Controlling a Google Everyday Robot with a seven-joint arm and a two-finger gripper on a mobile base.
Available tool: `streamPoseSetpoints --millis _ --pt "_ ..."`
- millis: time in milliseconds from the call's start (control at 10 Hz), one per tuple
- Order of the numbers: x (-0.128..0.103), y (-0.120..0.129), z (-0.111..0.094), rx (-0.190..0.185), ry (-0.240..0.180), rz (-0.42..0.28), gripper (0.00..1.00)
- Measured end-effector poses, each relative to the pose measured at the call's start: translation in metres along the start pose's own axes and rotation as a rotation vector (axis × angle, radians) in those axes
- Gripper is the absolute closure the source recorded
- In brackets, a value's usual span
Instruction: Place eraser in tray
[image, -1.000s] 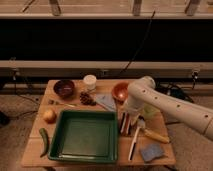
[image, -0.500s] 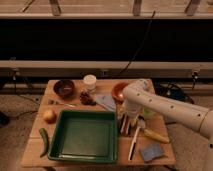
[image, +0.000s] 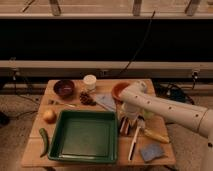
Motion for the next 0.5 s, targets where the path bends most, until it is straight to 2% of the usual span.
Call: streamPoseSetpoints --millis 200,500 --pt "0.002 0.002 -0.007 0.006 0.0 -0.005 0.97" --pt "0.004 0.005 -0.019 0.019 0.001 -0.017 1.0"
